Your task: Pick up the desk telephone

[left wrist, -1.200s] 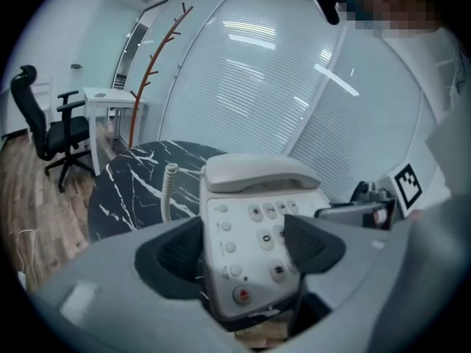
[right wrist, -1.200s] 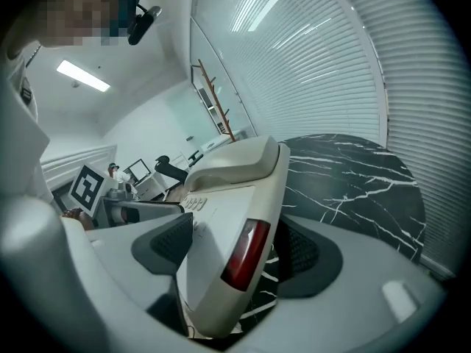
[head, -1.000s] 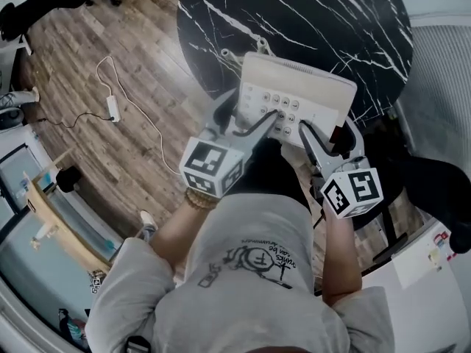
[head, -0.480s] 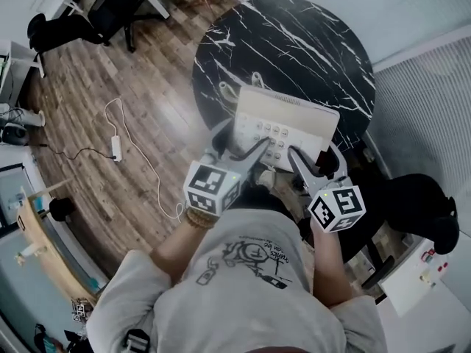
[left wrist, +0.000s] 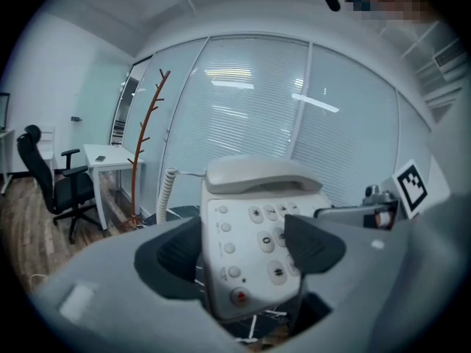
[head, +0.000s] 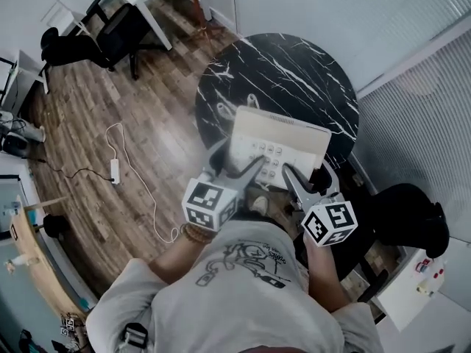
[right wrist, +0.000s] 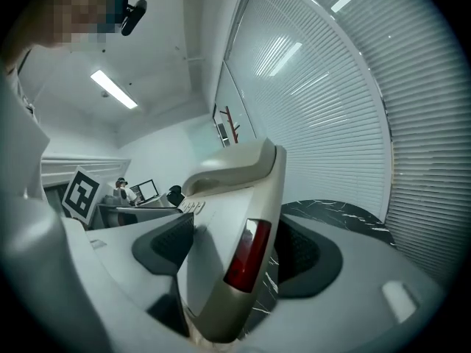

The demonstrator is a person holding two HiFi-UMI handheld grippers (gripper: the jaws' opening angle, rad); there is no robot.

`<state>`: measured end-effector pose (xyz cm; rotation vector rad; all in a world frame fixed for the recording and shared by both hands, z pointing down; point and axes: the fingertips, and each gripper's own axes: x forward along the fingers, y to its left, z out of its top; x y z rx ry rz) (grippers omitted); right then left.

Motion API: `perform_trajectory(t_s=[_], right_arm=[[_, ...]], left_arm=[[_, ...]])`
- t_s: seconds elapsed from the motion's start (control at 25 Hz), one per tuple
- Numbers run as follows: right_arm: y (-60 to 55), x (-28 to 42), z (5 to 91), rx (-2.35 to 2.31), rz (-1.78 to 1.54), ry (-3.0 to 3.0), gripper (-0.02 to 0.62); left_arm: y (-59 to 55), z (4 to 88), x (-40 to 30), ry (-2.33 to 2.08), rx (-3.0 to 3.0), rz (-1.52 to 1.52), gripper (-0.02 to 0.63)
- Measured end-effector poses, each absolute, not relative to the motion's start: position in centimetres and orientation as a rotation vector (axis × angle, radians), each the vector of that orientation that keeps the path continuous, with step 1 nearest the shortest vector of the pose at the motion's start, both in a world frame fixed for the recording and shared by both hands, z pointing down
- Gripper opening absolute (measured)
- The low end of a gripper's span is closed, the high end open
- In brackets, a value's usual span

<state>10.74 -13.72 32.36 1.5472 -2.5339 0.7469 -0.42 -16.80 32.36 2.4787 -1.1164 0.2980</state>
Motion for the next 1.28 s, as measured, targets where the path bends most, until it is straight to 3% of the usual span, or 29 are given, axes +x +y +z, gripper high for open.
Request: perform_trajectory(t_s=[0.6, 1.28], right_arm=[[-12.4, 11.4, 25.2, 1.605, 0.59, -2.608, 0.337], [-12.4, 11.6, 24.5, 1.614, 0.563, -2.615, 0.336]], left_arm=[[-15.5, 24.9, 0.3, -1.165, 2.588, 0.214, 0.353], [-15.5, 24.5, 0.4, -1.17, 2.591, 0.195, 0.353]])
